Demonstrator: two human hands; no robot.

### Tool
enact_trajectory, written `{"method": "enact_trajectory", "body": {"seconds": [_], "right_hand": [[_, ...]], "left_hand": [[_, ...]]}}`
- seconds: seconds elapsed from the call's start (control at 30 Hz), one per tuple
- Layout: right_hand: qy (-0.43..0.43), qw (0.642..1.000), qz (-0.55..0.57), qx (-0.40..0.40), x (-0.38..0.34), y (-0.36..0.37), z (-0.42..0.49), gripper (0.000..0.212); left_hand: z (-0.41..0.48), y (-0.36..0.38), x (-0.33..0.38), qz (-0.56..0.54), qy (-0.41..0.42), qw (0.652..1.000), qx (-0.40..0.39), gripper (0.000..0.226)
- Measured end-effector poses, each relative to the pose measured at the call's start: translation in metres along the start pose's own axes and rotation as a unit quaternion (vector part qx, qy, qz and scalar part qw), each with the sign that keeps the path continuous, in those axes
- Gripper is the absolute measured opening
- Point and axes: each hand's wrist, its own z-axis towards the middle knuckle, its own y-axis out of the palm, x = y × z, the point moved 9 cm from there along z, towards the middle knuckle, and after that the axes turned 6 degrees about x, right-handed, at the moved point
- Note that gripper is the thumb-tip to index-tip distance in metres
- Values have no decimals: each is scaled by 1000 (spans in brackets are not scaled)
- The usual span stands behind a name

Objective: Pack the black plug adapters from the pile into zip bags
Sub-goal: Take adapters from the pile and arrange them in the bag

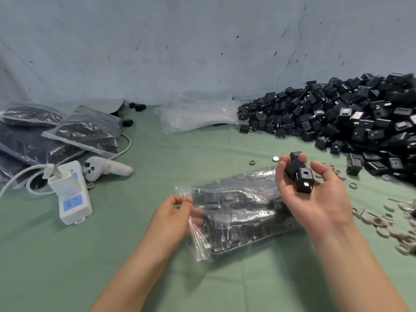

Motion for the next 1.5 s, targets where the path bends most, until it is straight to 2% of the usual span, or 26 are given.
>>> {"method": "enact_trajectory", "body": {"seconds": [0.07, 0.17, 0.3, 0.47, 0.6, 0.67, 0.73, 0.83, 0.97, 1.23, 1.37, 1.5], "right_hand": [[0, 1000, -3, 1, 1, 0, 1, 53], [2, 1000, -3, 2, 2, 0, 1, 53], [4, 1000, -2, 2, 3, 0, 2, 48], [14, 1000, 5, 6, 6, -2, 4, 33], [18, 1000, 7, 5, 7, -2, 5, 29], [21, 1000, 9, 5, 8, -2, 5, 29], [22, 1000, 8, 5, 9, -2, 5, 29], [22, 1000, 5, 7, 10, -2, 5, 24], [23, 1000, 2, 8, 11, -3, 4, 18], [21, 1000, -2, 14, 9, -3, 4, 17], [25, 1000, 0, 13, 10, -3, 4, 17], [26, 1000, -3, 13, 12, -2, 3, 20]], "left_hand": [[1, -2, 1, 16, 16, 1000, 7, 11], [0, 1, 5, -35, 13, 999, -5, 12], [-1, 4, 2, -56, -18, 998, -36, 12], [0, 3, -4, 0, -26, 998, -51, 9], [4, -2, 2, 54, 41, 998, -15, 12], [5, 1, 4, -13, 31, 999, -28, 14], [4, 7, 3, -109, -14, 993, -53, 13], [2, 11, -3, -169, -67, 981, -74, 11], [1, 9, -8, -189, -105, 973, -78, 10], [0, 17, -6, -198, -116, 969, -95, 9], [3, 11, 1, -171, -73, 977, -103, 13], [-7, 27, -3, -221, -124, 955, -152, 13]]}}
